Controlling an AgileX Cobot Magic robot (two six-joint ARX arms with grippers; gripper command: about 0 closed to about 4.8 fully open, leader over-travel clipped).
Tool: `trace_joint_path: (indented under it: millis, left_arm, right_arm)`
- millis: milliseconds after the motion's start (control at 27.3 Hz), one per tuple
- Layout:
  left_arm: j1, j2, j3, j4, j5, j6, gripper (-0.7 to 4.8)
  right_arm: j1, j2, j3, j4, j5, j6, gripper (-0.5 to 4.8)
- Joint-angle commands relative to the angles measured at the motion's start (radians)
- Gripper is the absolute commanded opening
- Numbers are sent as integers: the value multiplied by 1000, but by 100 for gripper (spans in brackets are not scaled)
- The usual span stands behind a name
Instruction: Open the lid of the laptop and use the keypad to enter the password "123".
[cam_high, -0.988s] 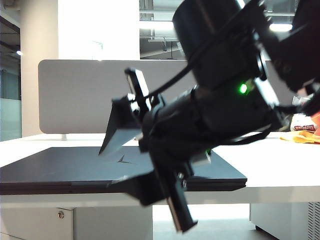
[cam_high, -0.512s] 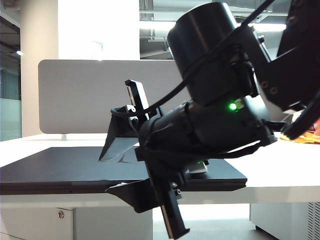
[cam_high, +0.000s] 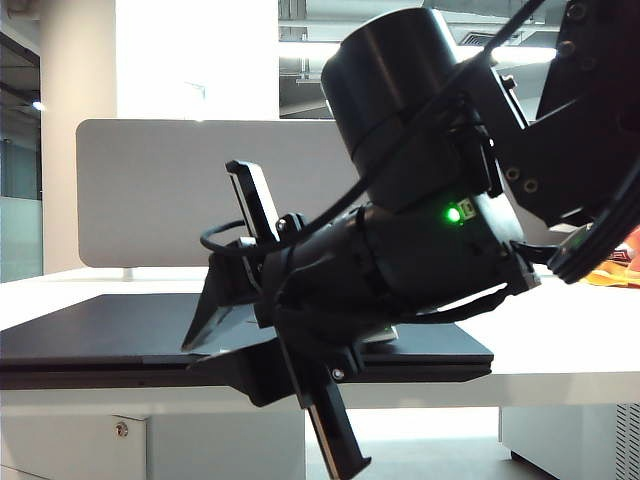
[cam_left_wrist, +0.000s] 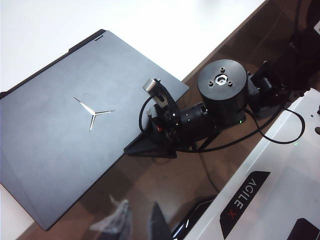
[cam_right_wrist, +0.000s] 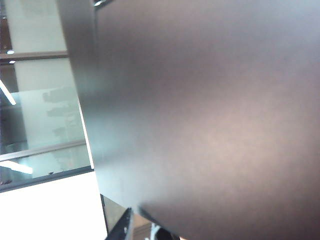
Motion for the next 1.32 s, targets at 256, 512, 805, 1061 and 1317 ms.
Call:
trace_joint_path:
  millis: [256, 512, 805, 1061, 1317]
  left_arm:
    - [0, 0, 6, -4, 0, -8, 52]
    - [0, 1, 6, -4, 1, -8, 52]
    - [0, 1, 6, -15, 8, -23, 52]
    - [0, 1, 6, -35, 53, -34, 52]
    - [0, 1, 6, -42, 70, -42, 52]
  right_arm:
    - [-8, -24, 14, 189, 19, -53, 8]
    - [-35, -80, 14, 185, 0, -114, -6]
    - [5, -80, 13, 116, -7, -41, -6]
    - [49, -79, 12, 36, 0, 6, -5]
    - [47, -79, 12, -66, 1, 40, 117]
